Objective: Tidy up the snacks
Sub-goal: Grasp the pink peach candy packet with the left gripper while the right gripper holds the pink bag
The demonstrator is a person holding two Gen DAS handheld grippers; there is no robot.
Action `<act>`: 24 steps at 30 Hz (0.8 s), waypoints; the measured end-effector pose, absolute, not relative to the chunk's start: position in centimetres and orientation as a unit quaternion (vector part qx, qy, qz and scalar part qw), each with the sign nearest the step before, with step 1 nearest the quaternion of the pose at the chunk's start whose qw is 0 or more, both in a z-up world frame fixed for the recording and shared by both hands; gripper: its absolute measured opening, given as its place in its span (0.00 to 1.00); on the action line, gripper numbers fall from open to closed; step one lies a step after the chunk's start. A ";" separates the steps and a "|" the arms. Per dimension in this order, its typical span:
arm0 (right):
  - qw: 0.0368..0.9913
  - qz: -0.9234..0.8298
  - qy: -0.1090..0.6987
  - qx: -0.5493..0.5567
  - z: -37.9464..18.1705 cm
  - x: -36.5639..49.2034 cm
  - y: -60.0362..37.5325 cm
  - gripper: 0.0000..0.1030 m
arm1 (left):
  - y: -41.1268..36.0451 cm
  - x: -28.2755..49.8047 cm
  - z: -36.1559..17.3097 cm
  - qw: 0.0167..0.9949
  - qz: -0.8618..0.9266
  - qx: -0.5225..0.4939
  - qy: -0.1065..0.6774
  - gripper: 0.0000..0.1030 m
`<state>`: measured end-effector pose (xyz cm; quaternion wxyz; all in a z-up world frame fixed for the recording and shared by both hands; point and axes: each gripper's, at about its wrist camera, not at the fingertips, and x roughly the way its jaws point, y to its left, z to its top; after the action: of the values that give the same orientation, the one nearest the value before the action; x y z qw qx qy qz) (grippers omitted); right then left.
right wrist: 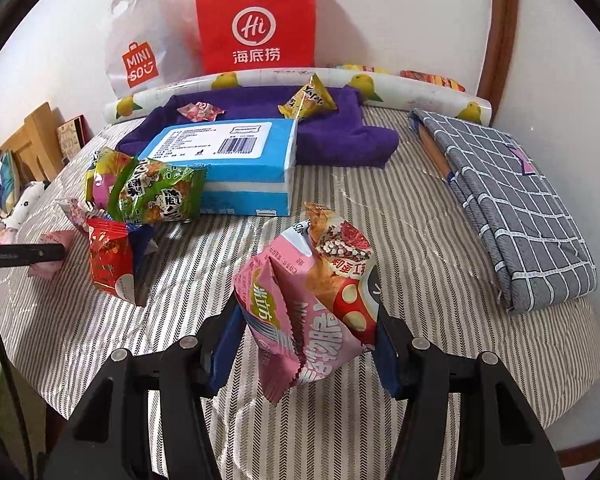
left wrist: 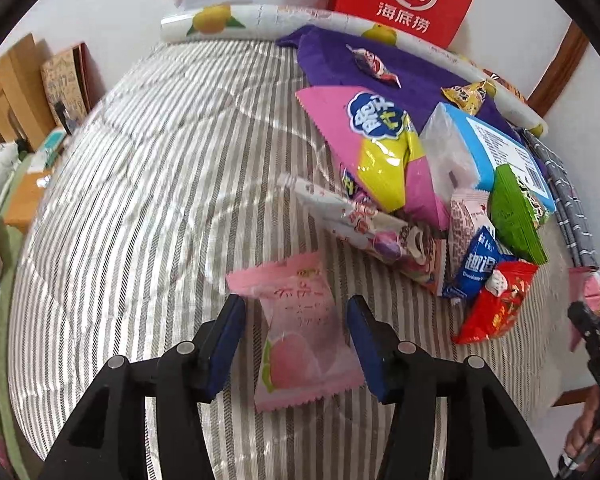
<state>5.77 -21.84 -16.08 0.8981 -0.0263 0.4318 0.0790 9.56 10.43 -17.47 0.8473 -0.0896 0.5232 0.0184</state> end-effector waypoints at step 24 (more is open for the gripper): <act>0.913 0.108 0.393 -0.006 -10.4 6.9 -21.1 0.55 | 7.4 8.3 -9.7 0.877 -0.066 -0.106 0.464 0.32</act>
<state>6.93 -21.05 -10.41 0.9132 -0.0057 0.3930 0.1081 8.28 7.37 -9.69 0.8769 -0.1063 0.4641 -0.0656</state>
